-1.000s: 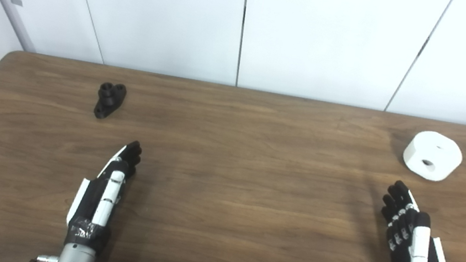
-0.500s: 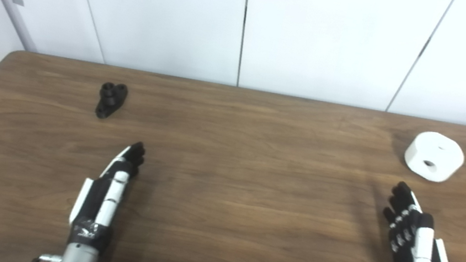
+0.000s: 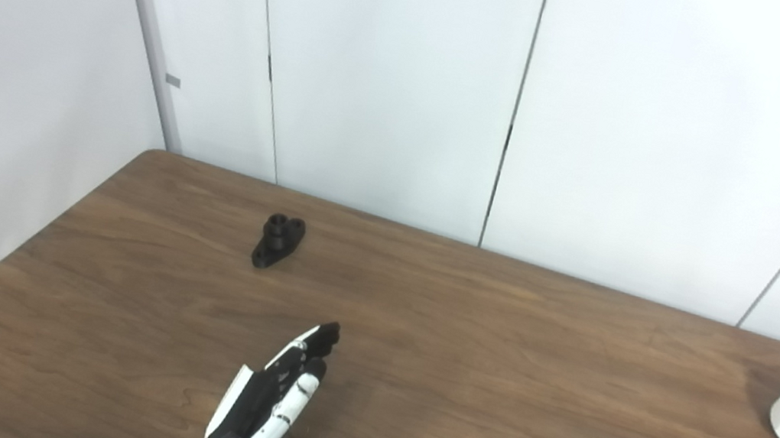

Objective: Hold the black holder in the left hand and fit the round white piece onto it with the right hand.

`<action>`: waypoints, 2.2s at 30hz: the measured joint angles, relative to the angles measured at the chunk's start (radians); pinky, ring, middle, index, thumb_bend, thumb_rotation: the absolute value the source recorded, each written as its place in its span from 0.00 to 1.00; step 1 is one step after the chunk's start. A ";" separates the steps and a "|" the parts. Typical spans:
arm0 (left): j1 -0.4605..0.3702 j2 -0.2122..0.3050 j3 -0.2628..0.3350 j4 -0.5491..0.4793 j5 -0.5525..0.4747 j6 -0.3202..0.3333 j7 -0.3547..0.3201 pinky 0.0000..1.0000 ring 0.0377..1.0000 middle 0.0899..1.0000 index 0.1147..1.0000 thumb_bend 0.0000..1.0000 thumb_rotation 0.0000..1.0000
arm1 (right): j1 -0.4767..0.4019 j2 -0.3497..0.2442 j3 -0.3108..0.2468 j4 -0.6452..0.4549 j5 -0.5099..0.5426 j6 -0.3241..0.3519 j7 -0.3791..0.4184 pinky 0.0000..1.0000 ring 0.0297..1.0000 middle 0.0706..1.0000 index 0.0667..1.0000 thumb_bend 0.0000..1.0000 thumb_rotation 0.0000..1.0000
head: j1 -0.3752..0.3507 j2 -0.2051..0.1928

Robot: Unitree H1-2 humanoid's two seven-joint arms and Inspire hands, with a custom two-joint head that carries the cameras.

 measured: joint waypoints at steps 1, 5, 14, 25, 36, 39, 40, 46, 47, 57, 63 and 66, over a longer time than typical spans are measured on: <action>0.000 0.000 0.000 0.000 0.000 0.000 0.002 0.96 0.94 0.92 0.90 0.45 0.74 | 0.000 0.000 -0.001 0.001 -0.004 -0.001 -0.002 0.97 0.94 0.92 0.90 0.66 0.94 | -0.006 0.000; 0.000 0.000 -0.003 0.001 0.005 0.000 0.009 0.97 0.94 0.92 0.91 0.44 0.74 | -0.001 0.000 -0.001 0.003 -0.015 -0.008 -0.005 0.95 0.93 0.91 0.89 0.68 0.93 | -0.018 0.006; 0.000 0.000 -0.009 -0.003 0.033 0.009 0.018 0.95 0.94 0.91 0.89 0.52 0.61 | -0.001 -0.002 0.001 0.004 -0.015 -0.018 0.005 0.97 0.98 0.97 0.94 0.68 0.95 | -0.031 0.009; 0.001 0.004 -0.004 -0.102 0.147 0.130 0.046 0.97 0.95 0.92 0.88 0.80 0.32 | -0.003 -0.003 0.005 0.005 -0.013 -0.018 0.003 0.98 0.98 0.97 0.95 0.71 0.94 | -0.025 0.003; -0.084 0.089 0.060 -0.186 0.298 0.369 0.037 1.00 1.00 0.98 0.90 0.93 0.43 | -0.004 -0.015 0.006 0.023 -0.020 -0.044 0.002 0.98 0.98 0.97 0.92 0.69 0.94 | -0.028 -0.006; -0.119 0.138 0.062 -0.184 0.379 0.403 0.030 1.00 1.00 1.00 0.89 0.93 0.43 | -0.004 -0.016 0.008 0.023 -0.020 -0.045 0.002 0.97 0.98 0.96 0.91 0.69 0.95 | -0.026 -0.005; -0.130 0.148 0.065 -0.180 0.399 0.406 0.030 1.00 1.00 0.99 0.88 0.93 0.43 | -0.004 -0.017 0.008 0.023 -0.020 -0.045 0.002 0.97 0.97 0.96 0.91 0.69 0.94 | -0.026 -0.005; -0.192 0.177 0.083 -0.121 0.487 0.435 0.034 1.00 1.00 0.96 0.85 0.94 0.43 | -0.006 -0.017 0.011 0.024 -0.020 -0.047 0.000 0.95 0.96 0.95 0.92 0.73 0.93 | -0.031 -0.006; -0.200 0.182 0.089 -0.099 0.502 0.436 0.039 1.00 1.00 0.95 0.85 0.94 0.42 | -0.007 -0.017 0.011 0.024 -0.020 -0.047 0.000 0.95 0.96 0.95 0.92 0.73 0.93 | -0.031 -0.006; -0.293 0.224 0.135 0.057 0.556 0.446 0.096 1.00 1.00 0.93 0.81 0.93 0.44 | -0.008 -0.019 0.011 0.027 -0.020 -0.047 0.000 0.96 0.96 0.94 0.91 0.74 0.93 | -0.040 -0.002; -0.352 0.226 0.138 0.134 0.565 0.479 0.109 1.00 1.00 0.92 0.81 0.89 0.43 | -0.008 -0.018 0.012 0.026 -0.021 -0.047 -0.005 0.95 0.95 0.93 0.90 0.75 0.93 | -0.044 0.003; -0.377 0.234 0.134 0.159 0.580 0.499 0.109 1.00 1.00 0.92 0.81 0.89 0.43 | -0.007 -0.017 0.013 0.026 -0.022 -0.047 -0.009 0.94 0.95 0.93 0.89 0.75 0.92 | -0.046 0.005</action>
